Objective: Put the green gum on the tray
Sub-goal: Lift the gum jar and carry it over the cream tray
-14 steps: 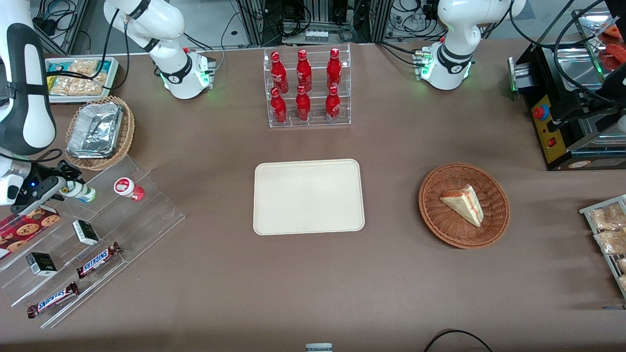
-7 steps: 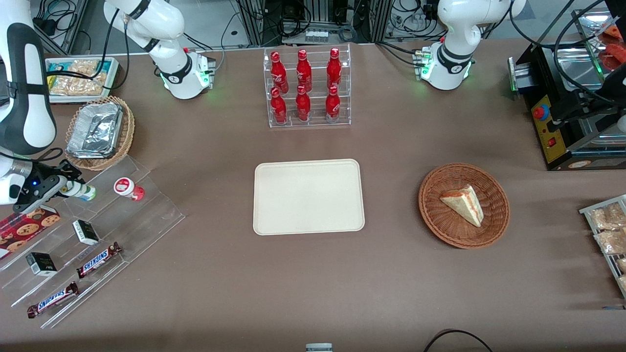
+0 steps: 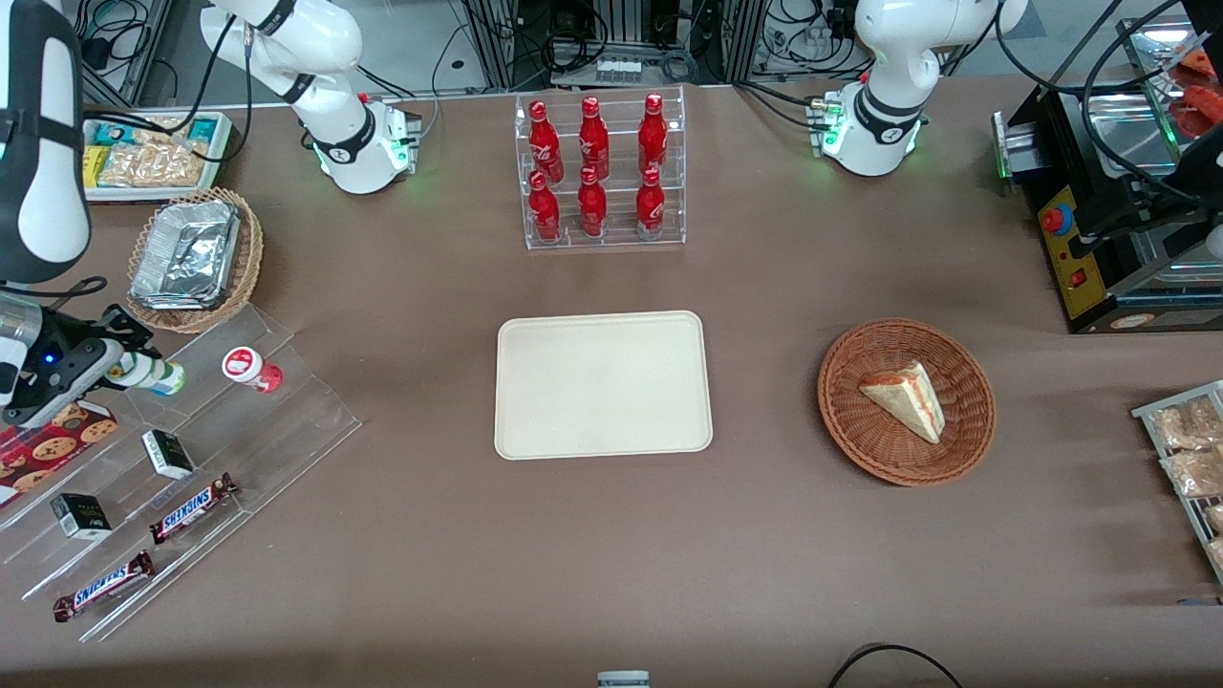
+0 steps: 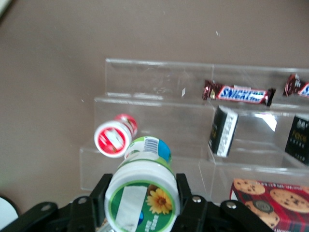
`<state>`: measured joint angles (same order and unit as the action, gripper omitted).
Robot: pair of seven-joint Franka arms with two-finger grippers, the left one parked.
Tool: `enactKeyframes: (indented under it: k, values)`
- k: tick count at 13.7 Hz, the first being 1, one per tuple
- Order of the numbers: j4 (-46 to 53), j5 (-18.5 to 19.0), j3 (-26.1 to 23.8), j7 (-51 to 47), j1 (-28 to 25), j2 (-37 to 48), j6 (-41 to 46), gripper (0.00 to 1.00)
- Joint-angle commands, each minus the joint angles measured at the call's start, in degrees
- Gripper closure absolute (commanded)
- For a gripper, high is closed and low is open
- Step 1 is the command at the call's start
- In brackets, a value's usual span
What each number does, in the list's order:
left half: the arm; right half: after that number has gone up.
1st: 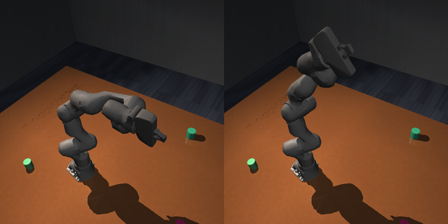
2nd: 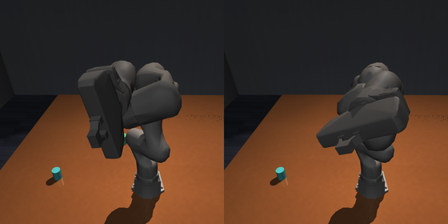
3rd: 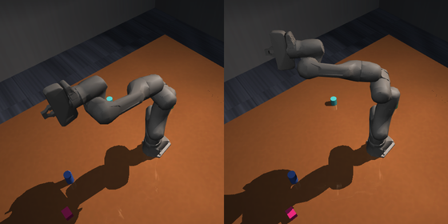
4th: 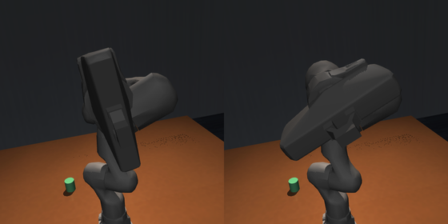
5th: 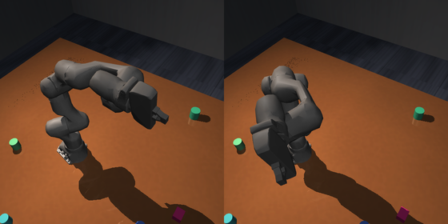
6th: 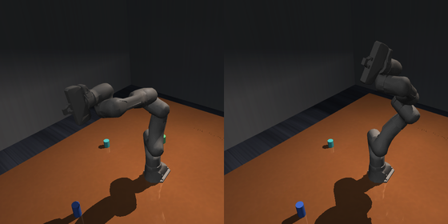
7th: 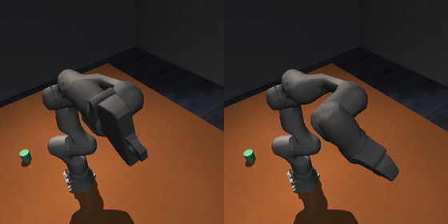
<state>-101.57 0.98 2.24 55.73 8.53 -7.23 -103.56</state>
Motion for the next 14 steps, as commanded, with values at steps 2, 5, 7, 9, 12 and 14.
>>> enactKeyframes:
  k: [2,5,7,9,12,14]
  values:
    - [1.73,0.61,0.05,-9.11,-6.4,-0.95,2.22,1.0]
    - [1.73,-0.1,0.05,-22.99,-14.48,-2.17,3.98,1.0]
    - [1.82,-1.06,-0.04,-33.53,-20.46,-4.01,3.54,1.0]
    - [3.3,-3.95,-0.04,-44.43,-25.82,-7.26,2.49,1.0]
    - [5.77,-6.59,-0.04,-54.73,-31.28,-12.36,-1.19,1.0]
    - [6.03,-7.92,-0.04,-61.15,-35.15,-14.04,-4.71,1.0]
